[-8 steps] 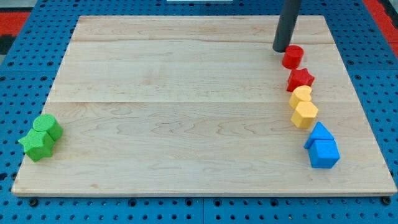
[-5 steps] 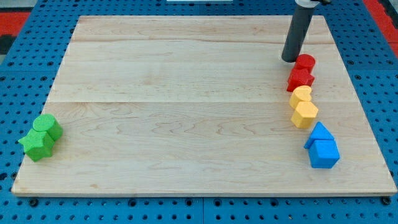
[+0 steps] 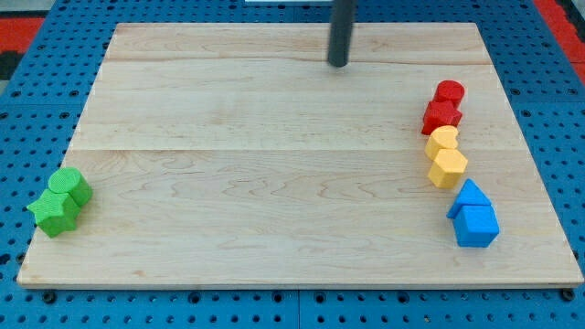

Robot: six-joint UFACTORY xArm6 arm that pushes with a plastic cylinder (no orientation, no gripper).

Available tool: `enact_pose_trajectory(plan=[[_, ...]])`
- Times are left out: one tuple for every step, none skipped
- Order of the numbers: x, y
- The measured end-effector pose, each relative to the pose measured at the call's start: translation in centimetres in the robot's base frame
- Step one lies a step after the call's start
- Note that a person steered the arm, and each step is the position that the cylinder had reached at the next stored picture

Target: Slightly move the yellow heart to the right

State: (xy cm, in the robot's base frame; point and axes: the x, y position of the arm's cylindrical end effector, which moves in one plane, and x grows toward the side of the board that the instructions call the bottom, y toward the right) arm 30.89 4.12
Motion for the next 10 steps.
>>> enact_pose_trajectory(plan=[[6.3,3.2],[8.8,6.1],[10.3,9.8],[12.7,10.1],[13.2,10.7],[13.2,11.2],[13.3,11.4],[13.4,11.3],[15.2,6.7],[21.6,-2.1]])
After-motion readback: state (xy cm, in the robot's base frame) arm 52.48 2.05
